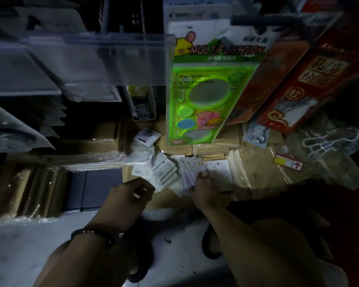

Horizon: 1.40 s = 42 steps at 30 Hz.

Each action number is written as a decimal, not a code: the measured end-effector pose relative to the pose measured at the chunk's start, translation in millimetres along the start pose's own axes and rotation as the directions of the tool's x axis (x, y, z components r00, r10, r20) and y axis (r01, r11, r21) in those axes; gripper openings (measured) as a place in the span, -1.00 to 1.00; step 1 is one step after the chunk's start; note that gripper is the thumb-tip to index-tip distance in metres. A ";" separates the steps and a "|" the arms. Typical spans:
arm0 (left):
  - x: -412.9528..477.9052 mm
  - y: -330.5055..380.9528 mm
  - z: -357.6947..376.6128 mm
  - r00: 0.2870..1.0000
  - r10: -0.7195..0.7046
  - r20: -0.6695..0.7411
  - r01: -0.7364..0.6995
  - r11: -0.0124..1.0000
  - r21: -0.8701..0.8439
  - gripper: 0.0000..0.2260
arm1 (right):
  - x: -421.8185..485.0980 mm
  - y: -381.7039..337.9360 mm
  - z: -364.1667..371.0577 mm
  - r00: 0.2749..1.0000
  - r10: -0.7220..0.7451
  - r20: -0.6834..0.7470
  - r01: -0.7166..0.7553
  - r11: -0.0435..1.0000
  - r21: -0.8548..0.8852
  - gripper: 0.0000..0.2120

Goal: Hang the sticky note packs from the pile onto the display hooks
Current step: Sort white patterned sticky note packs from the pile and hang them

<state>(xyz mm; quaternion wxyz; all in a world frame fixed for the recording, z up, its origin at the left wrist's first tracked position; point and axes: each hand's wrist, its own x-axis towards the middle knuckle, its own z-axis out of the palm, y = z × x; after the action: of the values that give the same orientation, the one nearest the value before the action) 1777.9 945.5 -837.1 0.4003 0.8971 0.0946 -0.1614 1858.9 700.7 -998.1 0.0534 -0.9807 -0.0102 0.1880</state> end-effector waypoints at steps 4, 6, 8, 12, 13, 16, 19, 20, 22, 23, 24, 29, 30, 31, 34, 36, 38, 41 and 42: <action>-1.5 2.3 8.0 1.000 0.010 0.021 -0.009 1.000 -0.014 -0.85 | 1.6 1.1 -3.1 0.999 -0.023 -0.043 0.014 0.981 -0.195 -0.57; -1.6 3.4 11.6 1.000 0.018 0.026 -0.018 1.000 -0.001 -0.88 | 6.2 4.4 -10.9 0.997 0.034 -0.070 -0.045 0.986 -0.160 -0.68; -0.7 4.5 16.1 0.999 0.025 0.032 -0.026 1.000 0.017 -0.90 | 10.1 7.9 -23.0 0.991 0.087 -0.099 -0.095 0.993 -0.072 -0.72; 2.8 6.1 25.6 0.998 0.025 0.058 -0.027 0.999 0.042 -0.90 | 6.5 4.3 -58.7 0.992 0.104 -0.066 -0.097 0.990 0.103 -0.75; 3.9 8.6 27.5 0.998 0.034 0.048 -0.036 0.998 0.054 -0.90 | 3.3 0.6 -69.9 0.995 0.089 -0.037 -0.083 0.986 0.145 -0.76; 6.1 14.4 35.3 0.999 0.012 0.034 -0.012 1.000 -0.022 -0.91 | -14.7 -11.5 -101.8 1.000 0.009 -0.009 -0.006 0.955 0.295 -0.76; 4.8 27.4 40.6 0.994 -0.087 0.069 0.101 0.965 -0.243 -0.72 | -45.9 -18.4 -124.4 0.993 -0.084 -0.077 0.109 0.899 0.425 -0.76; 3.6 33.5 42.8 0.990 -0.114 0.081 0.136 0.926 -0.352 -0.63 | -60.6 -19.2 -128.8 0.988 -0.096 -0.118 0.142 0.865 0.481 -0.76; 0.9 49.1 45.6 0.975 -0.177 0.137 0.223 0.802 -0.554 -0.61 | -94.7 -18.9 -128.1 0.974 -0.100 -0.205 0.204 0.788 0.581 -0.76; -1.2 57.3 46.0 0.960 -0.200 0.195 0.278 0.744 -0.608 -0.64 | -113.7 -18.8 -122.8 0.965 -0.105 -0.239 0.235 0.751 0.618 -0.76; -4.7 65.0 46.6 0.946 -0.206 0.249 0.320 0.707 -0.630 -0.65 | -131.0 -18.7 -113.5 0.960 -0.109 -0.256 0.256 0.709 0.657 -0.74; -12.5 76.7 61.8 0.947 -0.116 0.298 0.299 0.657 -0.692 -0.77 | -158.6 -28.2 -82.1 0.951 -0.035 -0.306 0.282 0.500 0.819 -0.70; -12.5 75.5 62.9 0.954 -0.097 0.284 0.279 0.635 -0.720 -0.80 | -158.4 -28.7 -84.6 0.950 -0.054 -0.308 0.297 0.461 0.836 -0.70; -13.7 75.8 62.1 0.954 -0.090 0.285 0.279 0.608 -0.743 -0.83 | -158.6 -27.2 -87.5 0.948 -0.079 -0.308 0.312 0.423 0.851 -0.70; -17.5 71.5 62.0 0.953 -0.077 0.292 0.274 0.628 -0.729 -0.75 | -161.7 -19.4 -90.5 0.944 -0.107 -0.313 0.329 0.397 0.857 -0.69; -20.1 68.3 61.3 0.962 -0.077 0.261 0.251 0.625 -0.739 -0.74 | -161.7 -15.6 -91.1 0.929 -0.085 -0.359 0.358 0.440 0.824 -0.68; -24.6 68.0 56.2 0.956 -0.113 0.270 0.286 0.555 -0.781 -0.78 | -160.0 -13.3 -92.7 0.912 -0.071 -0.404 0.388 0.469 0.793 -0.62; -32.7 67.4 52.5 0.946 -0.125 0.298 0.320 0.478 -0.818 -0.71 | -161.0 -15.7 -97.5 0.950 -0.028 -0.310 0.298 0.374 0.878 -0.55; -36.1 66.6 52.6 0.945 -0.130 0.299 0.325 0.465 -0.824 -0.69 | -163.7 -18.2 -98.3 0.963 -0.002 -0.268 0.254 0.324 0.911 -0.56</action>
<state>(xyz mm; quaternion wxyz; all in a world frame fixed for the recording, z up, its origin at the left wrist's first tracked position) 1752.9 860.6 -811.1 0.7763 0.5343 0.2421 -0.2309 1743.2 702.3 -845.1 0.6238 -0.7798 0.0282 0.0458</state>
